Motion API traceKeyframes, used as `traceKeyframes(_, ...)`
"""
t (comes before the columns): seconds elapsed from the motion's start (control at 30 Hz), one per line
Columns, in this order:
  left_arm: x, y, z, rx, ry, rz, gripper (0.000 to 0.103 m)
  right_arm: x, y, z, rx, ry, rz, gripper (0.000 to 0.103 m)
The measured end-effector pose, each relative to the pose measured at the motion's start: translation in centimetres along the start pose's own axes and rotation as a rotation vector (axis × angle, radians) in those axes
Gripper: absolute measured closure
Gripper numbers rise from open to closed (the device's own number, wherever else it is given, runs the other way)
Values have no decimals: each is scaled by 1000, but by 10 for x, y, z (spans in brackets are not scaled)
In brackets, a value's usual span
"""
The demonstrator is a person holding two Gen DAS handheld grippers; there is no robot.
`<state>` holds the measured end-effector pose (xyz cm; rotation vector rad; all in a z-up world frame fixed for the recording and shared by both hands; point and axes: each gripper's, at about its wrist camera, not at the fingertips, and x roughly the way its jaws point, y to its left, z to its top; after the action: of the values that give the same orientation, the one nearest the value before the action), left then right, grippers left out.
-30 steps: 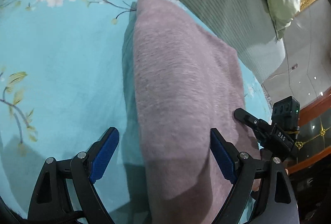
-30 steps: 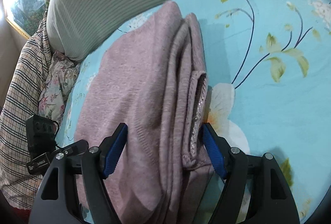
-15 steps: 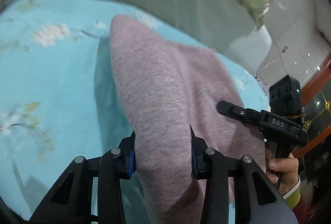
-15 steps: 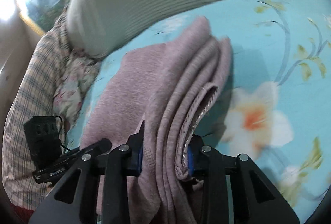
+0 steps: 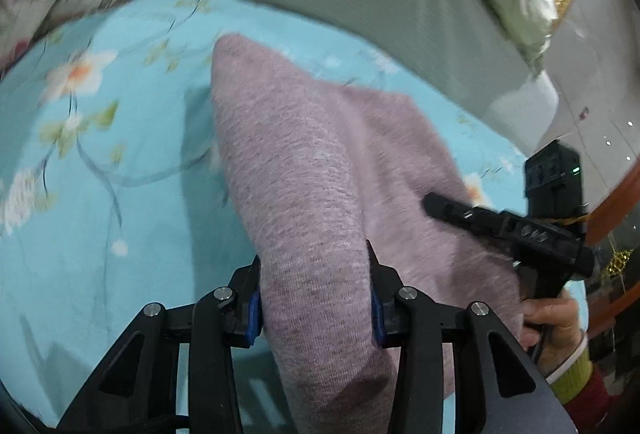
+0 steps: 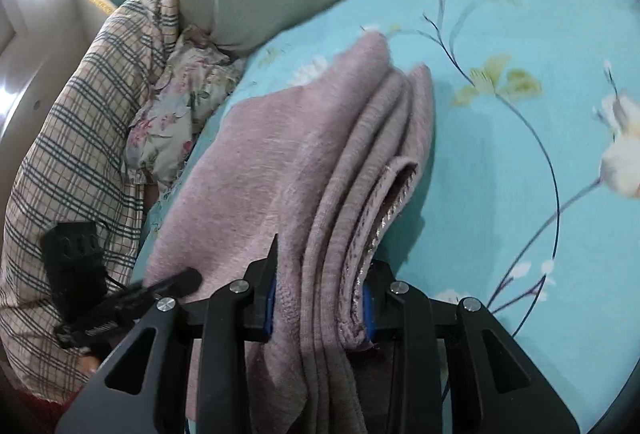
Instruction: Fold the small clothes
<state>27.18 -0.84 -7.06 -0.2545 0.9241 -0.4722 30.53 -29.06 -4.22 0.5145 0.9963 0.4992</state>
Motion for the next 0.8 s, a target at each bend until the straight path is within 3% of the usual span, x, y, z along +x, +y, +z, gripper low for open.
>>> traceKeyframes(0.17, 7, 9, -7, -22, 11, -7, 50, -5, -2, -1, 7, 4, -51, 52)
traceKeyframes(0.33, -16, 2, -16, 27, 0, 49, 46, -33, 12, -4, -9, -43, -103, 48)
traceKeyframes(0.6, -76, -9, -70, 108, -31, 104, 43, -88, 31, -63, -74, -61, -107, 47)
traceKeyframes(0.8, -81, -21, -114, 164, 5, 115, 42, -78, 33, -98, -85, 24, -106, 47)
